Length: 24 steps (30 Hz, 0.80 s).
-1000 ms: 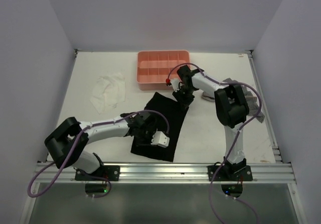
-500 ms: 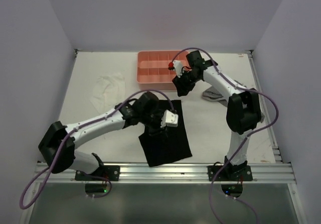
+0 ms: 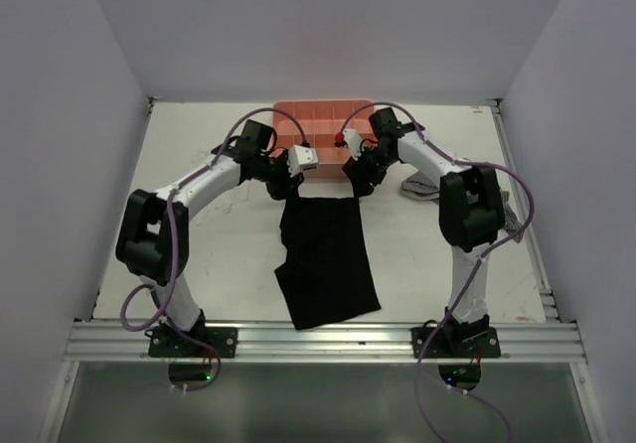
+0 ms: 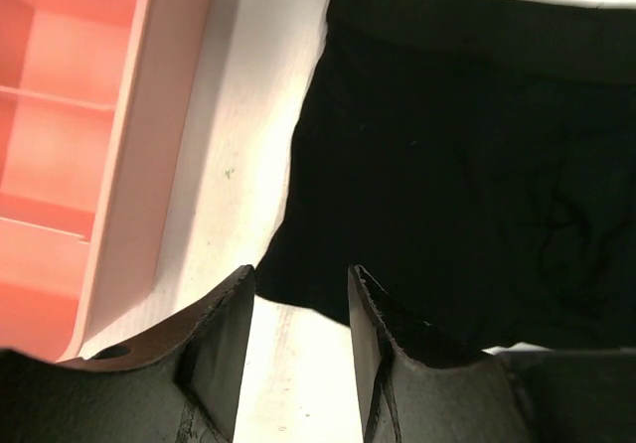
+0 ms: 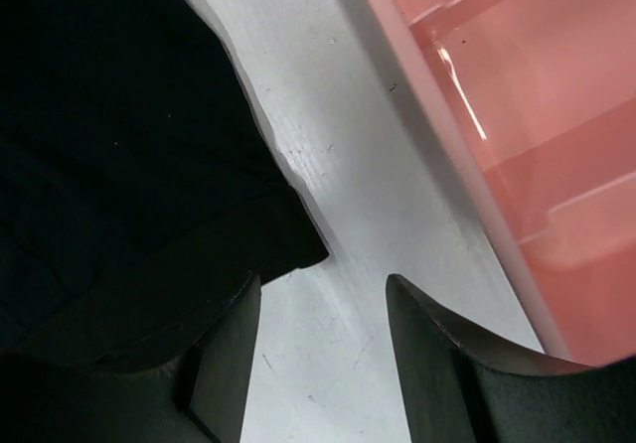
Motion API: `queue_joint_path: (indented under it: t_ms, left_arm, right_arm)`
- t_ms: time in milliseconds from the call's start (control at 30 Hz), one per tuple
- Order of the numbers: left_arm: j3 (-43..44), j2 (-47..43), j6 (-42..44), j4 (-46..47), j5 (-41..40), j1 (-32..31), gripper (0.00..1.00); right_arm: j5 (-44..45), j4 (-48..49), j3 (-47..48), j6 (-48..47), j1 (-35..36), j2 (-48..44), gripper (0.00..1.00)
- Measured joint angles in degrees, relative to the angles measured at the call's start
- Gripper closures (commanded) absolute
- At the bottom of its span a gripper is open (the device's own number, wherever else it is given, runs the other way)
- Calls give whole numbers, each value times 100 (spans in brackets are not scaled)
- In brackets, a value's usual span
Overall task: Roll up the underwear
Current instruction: Flatten the underwear, then fold the underwear
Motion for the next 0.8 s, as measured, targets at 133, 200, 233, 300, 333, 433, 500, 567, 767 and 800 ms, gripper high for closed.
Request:
queue_joint_path:
  t_ms: [133,200,233,300,333,433,500,567,767,800]
  left_arm:
    - [87,461,236,-33,-55,138,55]
    - [87,640,295,-22,-76,168,55]
    - [87,726,319,-7,-81,181,55]
    - [87,872,382,33,-109,210,55]
    - [87,935,393,52,-138,221,55]
    - [76,1019,396,142,-223,249,55]
    - [68,1021,396,232,-271,254,55]
    - [66,1021,398,350,-313,254,55]
    - [63,1082,457,426,-337,291,55]
    - [63,1113,474,424,-334,299,56]
  right_arm:
    - [-50,13,0,-238,7,153,42]
    - [-59,26,2,-341,4,208,42]
    - [-57,35,2,-380,7,234,42]
    - [-59,50,2,-452,4,302,43]
    - [-59,61,2,-483,4,334,43]
    - [-83,81,2,-538,9,393,44]
    - [-87,98,2,-566,9,415,44]
    - [-103,120,2,-584,9,417,44]
    - [-229,208,2,-682,9,437,46]
    - [-245,210,2,-704,9,450,47]
